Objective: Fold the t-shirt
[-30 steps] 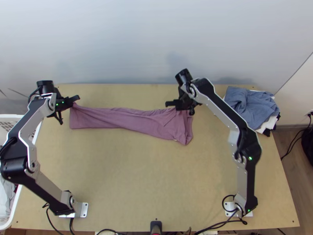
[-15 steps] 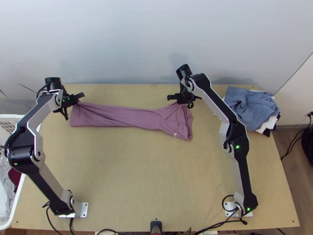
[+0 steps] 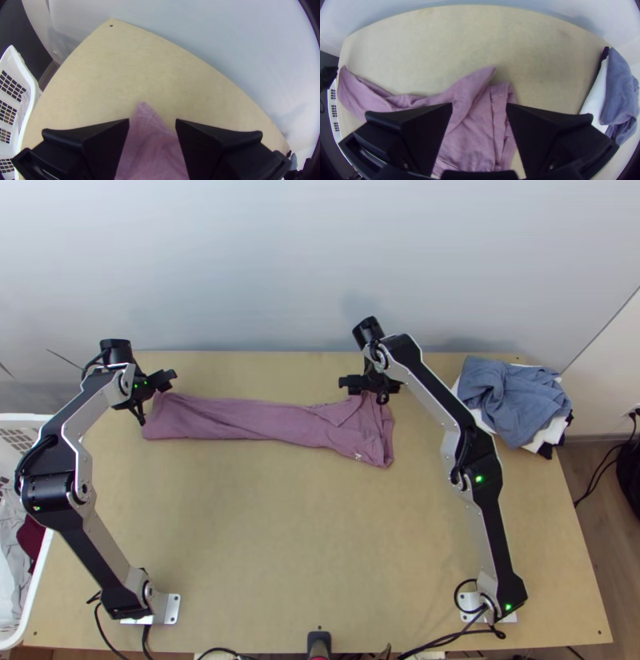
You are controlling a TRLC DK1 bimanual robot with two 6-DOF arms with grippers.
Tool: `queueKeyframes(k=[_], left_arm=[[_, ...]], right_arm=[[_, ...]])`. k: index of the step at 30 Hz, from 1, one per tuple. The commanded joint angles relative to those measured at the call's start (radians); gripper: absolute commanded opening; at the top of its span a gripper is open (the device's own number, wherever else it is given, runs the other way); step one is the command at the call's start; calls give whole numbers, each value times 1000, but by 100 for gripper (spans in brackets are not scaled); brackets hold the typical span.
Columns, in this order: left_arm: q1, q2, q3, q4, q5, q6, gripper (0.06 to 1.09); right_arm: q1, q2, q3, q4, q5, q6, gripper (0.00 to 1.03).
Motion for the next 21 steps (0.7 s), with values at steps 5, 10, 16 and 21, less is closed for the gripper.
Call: queueKeyframes(k=[5, 10, 16, 21], left_arm=[[24, -41, 25, -133, 12, -11, 95], [33, -69, -28, -190, 17, 52, 95], [28, -68, -76, -170, 17, 84, 95], [10, -51, -77, -168, 15, 96, 95]], right_arm=[[15, -97, -18, -35, 8, 26, 99], [38, -172, -35, -118, -18, 23, 98], [131, -246, -90, -163, -52, -11, 99], [183, -248, -100, -181, -68, -14, 98]])
